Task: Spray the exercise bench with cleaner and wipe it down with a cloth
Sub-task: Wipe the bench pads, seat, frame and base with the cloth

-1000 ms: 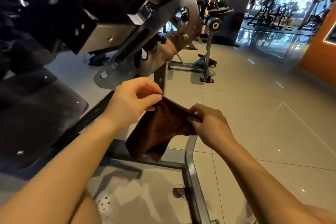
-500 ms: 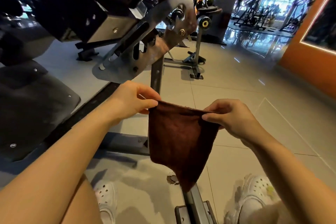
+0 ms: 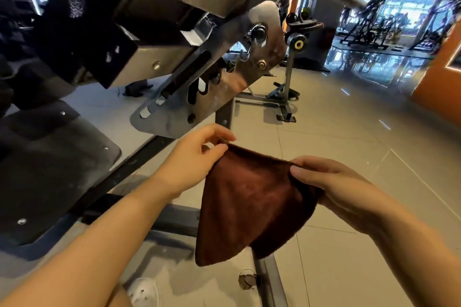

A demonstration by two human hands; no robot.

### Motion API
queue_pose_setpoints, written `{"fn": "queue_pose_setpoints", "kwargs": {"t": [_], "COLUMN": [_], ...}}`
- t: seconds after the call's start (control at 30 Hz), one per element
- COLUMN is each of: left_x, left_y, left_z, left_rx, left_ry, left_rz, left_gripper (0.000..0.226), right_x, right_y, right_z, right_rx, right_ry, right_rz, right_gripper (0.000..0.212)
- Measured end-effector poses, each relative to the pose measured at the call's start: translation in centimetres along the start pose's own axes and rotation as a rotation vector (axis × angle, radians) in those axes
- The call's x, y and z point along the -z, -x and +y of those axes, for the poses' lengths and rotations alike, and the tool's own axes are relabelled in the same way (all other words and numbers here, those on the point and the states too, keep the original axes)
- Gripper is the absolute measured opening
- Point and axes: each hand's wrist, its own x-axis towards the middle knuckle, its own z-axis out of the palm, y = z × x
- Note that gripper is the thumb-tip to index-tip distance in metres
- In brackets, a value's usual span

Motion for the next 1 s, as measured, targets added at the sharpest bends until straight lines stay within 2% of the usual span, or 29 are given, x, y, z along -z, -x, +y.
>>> {"fn": "queue_pose_setpoints", "kwargs": {"t": [0.2,0.3,0.4,0.6,0.67,0.77,0.9,1.0], "left_x": [0.8,0.9,0.7,0.6,0.5,1.0,3.5,4.0], "left_y": [0.0,0.9,2.4,3.7,4.0,4.6,4.2,4.2], "left_z": [-0.3,-0.5,-0.5,-0.5,-0.3,-0.2,-1.1,-1.6], "left_rx": [-0.030,-0.023,-0.002,0.003,0.009,-0.010,-0.089,-0.092], "left_ry": [0.011,0.032,0.157,0.298,0.319,0.311,0.167,0.167], "left_rz": [-0.006,-0.069,-0.123,-0.184,-0.227,-0.284,-0.273,-0.400], "left_gripper": [0.024,0.024,0.021,0.023,0.026,0.031,0.032,0.032], "right_x": [-1.1,-1.7,-2.0,-3.6,-5.0,-7.4,-8.3,-8.3], "right_y": [0.1,1.2,3.0,6.3,6.5,6.4,6.7,7.5], "right_z": [-1.0,-1.0,-1.2,-0.7,-0.6,-1.4,-2.2,-1.2], "right_rx": [0.087,0.084,0.073,-0.040,-0.104,-0.147,-0.107,-0.085], "right_ry": [-0.146,-0.096,-0.032,-0.008,0.020,0.063,0.097,0.130], "right_rz": [0.046,0.113,0.158,0.188,0.161,0.111,0.224,0.286], "right_gripper": [0.021,0.018,0.013,0.006,0.014,0.014,0.004,0.006]}}
